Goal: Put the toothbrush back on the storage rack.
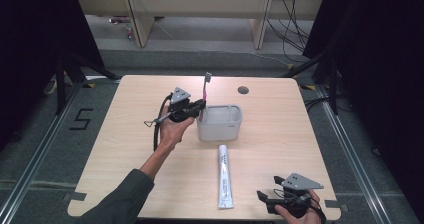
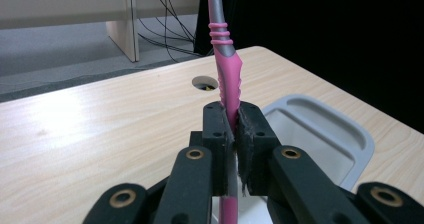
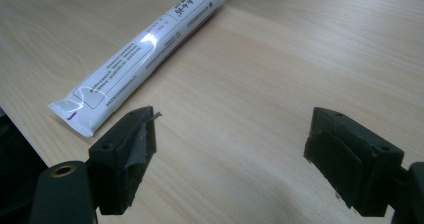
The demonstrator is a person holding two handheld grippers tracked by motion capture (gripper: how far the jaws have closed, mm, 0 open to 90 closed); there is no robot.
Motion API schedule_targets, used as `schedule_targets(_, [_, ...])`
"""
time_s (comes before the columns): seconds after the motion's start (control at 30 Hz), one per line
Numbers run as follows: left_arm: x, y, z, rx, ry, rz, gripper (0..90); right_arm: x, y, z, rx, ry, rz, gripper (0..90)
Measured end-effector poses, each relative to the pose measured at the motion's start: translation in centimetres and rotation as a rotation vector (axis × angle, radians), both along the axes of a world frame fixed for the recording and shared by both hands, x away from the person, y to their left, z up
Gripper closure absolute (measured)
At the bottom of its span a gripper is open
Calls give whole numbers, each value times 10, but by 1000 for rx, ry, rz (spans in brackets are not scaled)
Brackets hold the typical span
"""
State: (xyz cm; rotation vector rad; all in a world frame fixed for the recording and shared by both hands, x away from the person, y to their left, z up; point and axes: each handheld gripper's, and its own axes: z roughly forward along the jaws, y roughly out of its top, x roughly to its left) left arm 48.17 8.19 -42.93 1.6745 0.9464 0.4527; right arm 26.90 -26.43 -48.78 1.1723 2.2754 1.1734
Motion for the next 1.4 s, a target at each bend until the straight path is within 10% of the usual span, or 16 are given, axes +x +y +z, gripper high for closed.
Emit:
schedule_targets(0.7, [-1,-1,-16,15,52,11,816,0,0,-1,0,10,5,203])
schedule_targets(1.4, [-7,8,1,49,71,72,456,1,0,-1,-2,12,3,203])
